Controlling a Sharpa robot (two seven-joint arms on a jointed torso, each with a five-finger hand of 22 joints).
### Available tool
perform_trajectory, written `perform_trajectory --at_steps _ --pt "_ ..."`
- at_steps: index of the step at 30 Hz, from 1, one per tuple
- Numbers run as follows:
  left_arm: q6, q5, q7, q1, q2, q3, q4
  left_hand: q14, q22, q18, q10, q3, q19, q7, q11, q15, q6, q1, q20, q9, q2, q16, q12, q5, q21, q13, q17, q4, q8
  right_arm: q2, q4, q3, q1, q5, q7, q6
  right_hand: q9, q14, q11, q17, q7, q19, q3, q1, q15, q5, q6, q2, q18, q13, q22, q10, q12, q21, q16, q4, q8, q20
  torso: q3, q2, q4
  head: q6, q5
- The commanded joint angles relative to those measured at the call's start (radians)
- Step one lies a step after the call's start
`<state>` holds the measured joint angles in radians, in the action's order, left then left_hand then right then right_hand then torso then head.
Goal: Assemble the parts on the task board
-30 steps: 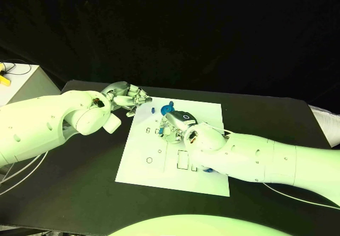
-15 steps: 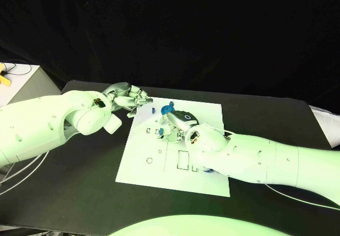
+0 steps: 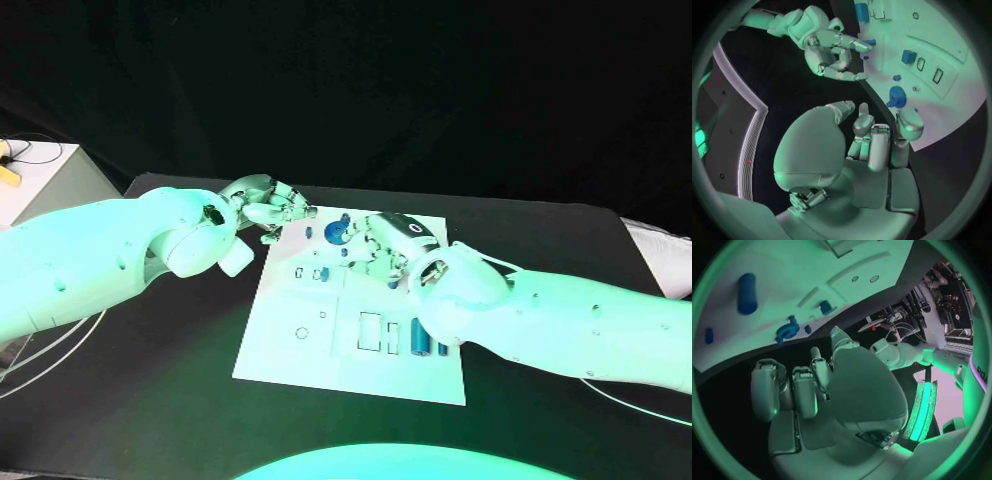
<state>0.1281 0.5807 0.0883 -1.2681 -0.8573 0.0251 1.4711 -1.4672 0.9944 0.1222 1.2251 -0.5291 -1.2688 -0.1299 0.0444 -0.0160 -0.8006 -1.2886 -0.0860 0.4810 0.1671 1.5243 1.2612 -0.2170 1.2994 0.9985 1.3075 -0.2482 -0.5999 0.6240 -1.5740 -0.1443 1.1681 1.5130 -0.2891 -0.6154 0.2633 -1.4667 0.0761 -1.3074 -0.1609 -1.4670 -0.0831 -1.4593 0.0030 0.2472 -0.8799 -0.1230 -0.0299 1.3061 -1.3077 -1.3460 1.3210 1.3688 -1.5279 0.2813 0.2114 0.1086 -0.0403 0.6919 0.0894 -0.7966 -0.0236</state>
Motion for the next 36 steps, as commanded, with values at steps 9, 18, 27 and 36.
perform_trajectory --at_steps 9,18,27,36 --pt "-0.239 0.270 0.287 -0.001 0.061 0.000 -0.028 -0.045 -0.025 -0.002 -0.010 0.003 0.008 0.011 -0.003 -0.006 0.008 0.154 0.007 0.042 0.033 -0.016 -0.004 0.015 -0.011 -0.023 0.113 -0.042 -0.070 0.176 0.009 0.013 0.104 -0.616 0.333 0.131 0.001 -0.069 -0.004 -0.139 0.001 -0.026 -0.120 -0.029 -0.008 0.056 -0.019 -0.027 -0.019 -0.046 -0.114 0.045 -0.042 -0.009 0.022 0.005 0.040 -0.014 0.0125 -0.019 -0.0183 -0.007 -0.030" --pt "-0.397 0.440 0.389 -0.017 0.119 -0.001 -0.081 -0.006 -0.129 0.015 -0.090 0.106 0.065 0.003 0.006 0.002 0.059 0.222 0.002 0.061 0.023 -0.055 -0.058 0.017 -0.074 -0.115 0.035 -0.044 -0.093 0.234 0.067 0.019 0.162 -0.767 0.380 0.188 0.000 -0.071 -0.003 -0.147 0.001 -0.029 -0.117 -0.007 -0.008 0.060 -0.010 -0.048 -0.017 -0.041 -0.121 0.038 -0.034 -0.002 0.018 0.004 0.043 -0.014 0.0216 -0.026 -0.0234 -0.016 -0.038" --pt "-0.472 0.537 0.416 -0.031 0.175 0.000 -0.125 -0.011 -0.117 0.013 -0.085 0.140 0.055 0.007 0.004 0.000 0.059 0.242 0.000 0.069 0.009 -0.050 -0.050 0.020 -0.070 -0.107 0.045 -0.045 -0.111 0.236 0.089 0.020 0.171 -0.765 0.376 0.206 -0.002 -0.069 0.000 -0.140 -0.002 -0.026 -0.118 0.016 -0.005 0.057 0.008 -0.048 -0.019 -0.049 -0.115 0.044 -0.038 -0.012 0.023 0.007 0.041 -0.012 0.0241 -0.027 -0.0238 -0.023 -0.038" --pt "-0.509 0.541 0.424 -0.035 0.215 0.000 -0.153 -0.013 -0.113 0.012 -0.084 0.149 0.052 0.008 0.003 0.000 0.058 0.249 0.000 0.072 0.005 -0.048 -0.048 0.022 -0.068 -0.105 0.049 -0.045 -0.116 0.233 0.093 0.020 0.172 -0.748 0.367 0.212 -0.003 -0.069 0.000 -0.140 -0.002 -0.026 -0.118 0.020 -0.005 0.058 0.010 -0.048 -0.019 -0.050 -0.115 0.044 -0.039 -0.012 0.022 0.007 0.041 -0.012 0.0222 -0.024 -0.0218 -0.025 -0.036"
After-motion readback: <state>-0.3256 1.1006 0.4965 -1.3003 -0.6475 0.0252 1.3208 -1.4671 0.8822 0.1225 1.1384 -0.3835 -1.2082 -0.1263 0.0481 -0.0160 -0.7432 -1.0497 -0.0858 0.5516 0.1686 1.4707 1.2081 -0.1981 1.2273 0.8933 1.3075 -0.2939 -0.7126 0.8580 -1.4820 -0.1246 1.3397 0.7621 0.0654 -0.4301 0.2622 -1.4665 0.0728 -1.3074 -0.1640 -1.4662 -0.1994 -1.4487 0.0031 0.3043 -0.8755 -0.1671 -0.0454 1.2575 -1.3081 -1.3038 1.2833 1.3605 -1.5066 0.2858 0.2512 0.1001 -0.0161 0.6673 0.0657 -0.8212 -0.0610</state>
